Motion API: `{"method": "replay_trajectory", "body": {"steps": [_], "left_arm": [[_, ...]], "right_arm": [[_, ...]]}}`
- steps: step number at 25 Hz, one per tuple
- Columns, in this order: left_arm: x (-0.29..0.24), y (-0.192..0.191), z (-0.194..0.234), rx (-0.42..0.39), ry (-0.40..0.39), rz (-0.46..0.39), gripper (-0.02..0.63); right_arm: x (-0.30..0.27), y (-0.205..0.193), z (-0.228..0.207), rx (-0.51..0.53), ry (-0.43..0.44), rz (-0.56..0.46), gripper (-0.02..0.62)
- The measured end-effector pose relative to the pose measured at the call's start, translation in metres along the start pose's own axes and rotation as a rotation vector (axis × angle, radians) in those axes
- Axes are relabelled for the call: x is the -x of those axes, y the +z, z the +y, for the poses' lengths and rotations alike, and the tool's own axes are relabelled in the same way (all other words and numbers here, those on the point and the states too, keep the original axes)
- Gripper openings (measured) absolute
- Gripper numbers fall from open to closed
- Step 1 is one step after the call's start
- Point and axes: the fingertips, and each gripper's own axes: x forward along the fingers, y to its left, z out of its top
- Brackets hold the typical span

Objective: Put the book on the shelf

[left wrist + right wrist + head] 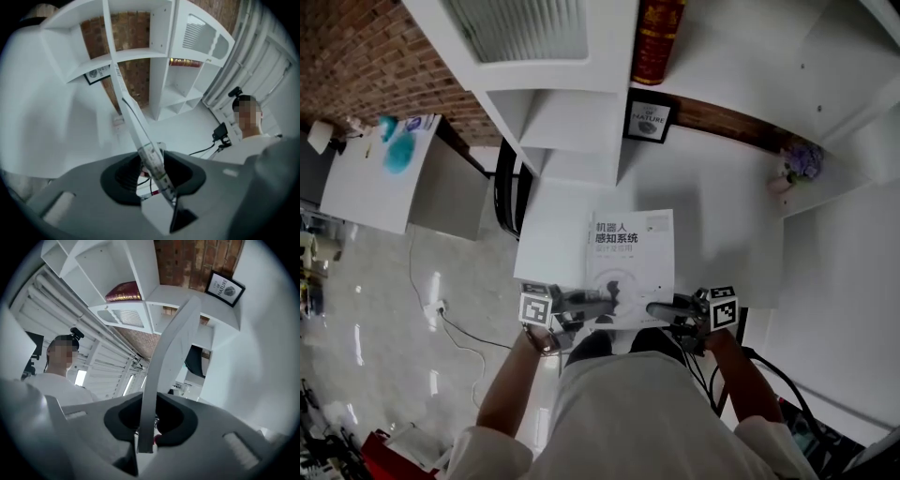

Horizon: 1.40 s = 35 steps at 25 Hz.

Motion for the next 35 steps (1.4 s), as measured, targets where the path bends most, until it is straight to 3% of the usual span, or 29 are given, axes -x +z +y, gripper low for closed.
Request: {"method": "replay_trajectory", "body": {"steps": [6, 13, 19, 27, 31, 35], "left_arm": [[-0.057, 0.023, -0.028, -0.071, -0.041, -0.042, 0.205], [-0.107, 0.06, -0.05, -0.023, -0.105, -0.19, 0.229], [-0.151, 0.067, -0.052, -0.057, -0.06, -0.13, 0.247], [-0.186, 0.09, -0.068, -0.129, 0.105, -0.184, 0.086], [-0.198, 0.107, -0.1, -0.167, 0.114, -0.232, 0.057], [-0.203, 0.124, -0.131, -0.23, 0.139, -0.222, 0.054]], "right_arm": [[0.042, 0.032, 0.034, 0.086, 0.073, 0.039, 0.054], [0.09, 0.048, 0.071, 0.18, 0.132, 0.142, 0.055], [0.117, 0.043, 0.08, 0.236, 0.155, 0.269, 0.055], [0.156, 0.069, 0.084, 0.247, 0.145, 0.261, 0.063], [0.166, 0.089, 0.09, 0.25, 0.146, 0.233, 0.063], [0.161, 0.109, 0.1, 0.231, 0.174, 0.207, 0.058]]}}
